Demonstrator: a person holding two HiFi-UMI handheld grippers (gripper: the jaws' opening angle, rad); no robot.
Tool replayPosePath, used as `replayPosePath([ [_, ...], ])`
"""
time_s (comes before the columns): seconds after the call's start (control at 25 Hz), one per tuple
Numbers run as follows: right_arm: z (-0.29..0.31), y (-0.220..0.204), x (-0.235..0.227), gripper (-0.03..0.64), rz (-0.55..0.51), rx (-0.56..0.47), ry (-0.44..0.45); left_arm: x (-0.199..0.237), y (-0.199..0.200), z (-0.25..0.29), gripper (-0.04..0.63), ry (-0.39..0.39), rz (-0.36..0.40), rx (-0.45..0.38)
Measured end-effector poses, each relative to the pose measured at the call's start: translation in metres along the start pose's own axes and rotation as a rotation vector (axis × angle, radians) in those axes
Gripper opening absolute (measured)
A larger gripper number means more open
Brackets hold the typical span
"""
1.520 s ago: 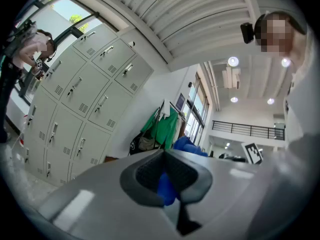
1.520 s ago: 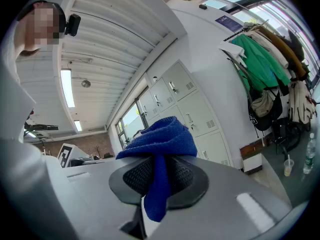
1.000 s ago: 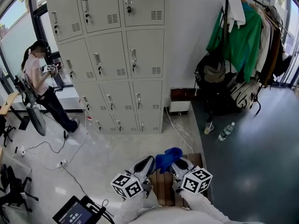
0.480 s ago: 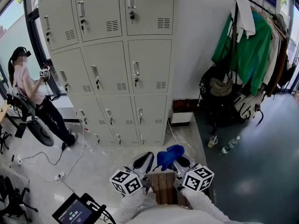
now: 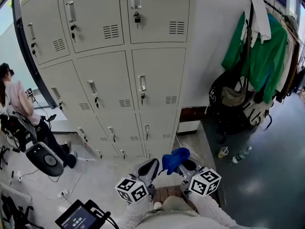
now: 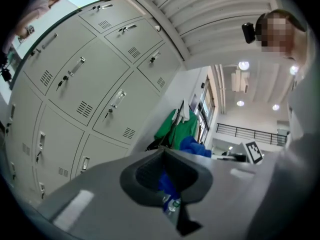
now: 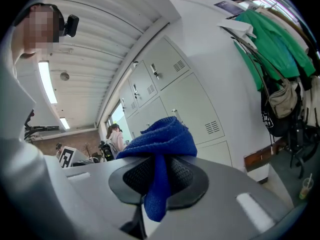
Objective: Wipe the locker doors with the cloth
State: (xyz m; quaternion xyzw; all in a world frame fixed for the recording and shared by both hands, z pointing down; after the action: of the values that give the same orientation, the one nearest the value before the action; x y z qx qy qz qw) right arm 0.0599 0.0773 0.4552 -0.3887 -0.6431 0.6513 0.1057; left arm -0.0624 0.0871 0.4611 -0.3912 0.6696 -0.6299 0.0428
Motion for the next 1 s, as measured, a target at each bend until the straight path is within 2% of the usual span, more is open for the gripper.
replayPosePath([
  [0.2, 0.030, 0.000, -0.022, 0.048, 0.010, 0.012, -0.016, 0.026, 0.000, 0.020, 0.006, 0.015, -0.019, 0.016],
  [0.6, 0.104, 0.012, -0.058, 0.048, 0.018, 0.012, 0.057, 0.074, 0.027, 0.076, 0.006, 0.046, 0.018, -0.035],
  [1.0, 0.166, 0.047, -0.100, 0.048, -0.011, -0.024, 0.121, 0.108, 0.057, 0.144, 0.006, 0.056, 0.082, -0.088],
])
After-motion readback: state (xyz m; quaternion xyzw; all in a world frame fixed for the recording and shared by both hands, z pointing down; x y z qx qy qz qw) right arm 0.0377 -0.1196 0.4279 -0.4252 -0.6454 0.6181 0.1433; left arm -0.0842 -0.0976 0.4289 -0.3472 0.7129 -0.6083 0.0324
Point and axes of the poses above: the fingertips, and each gripper's own axes: z forward along the fingers, x to its left, y out of its top, the point moved 3 cm from there along -z, backward along the fingers, and after that the axes turned 12 degrees about -x, right-handed, at the moved point
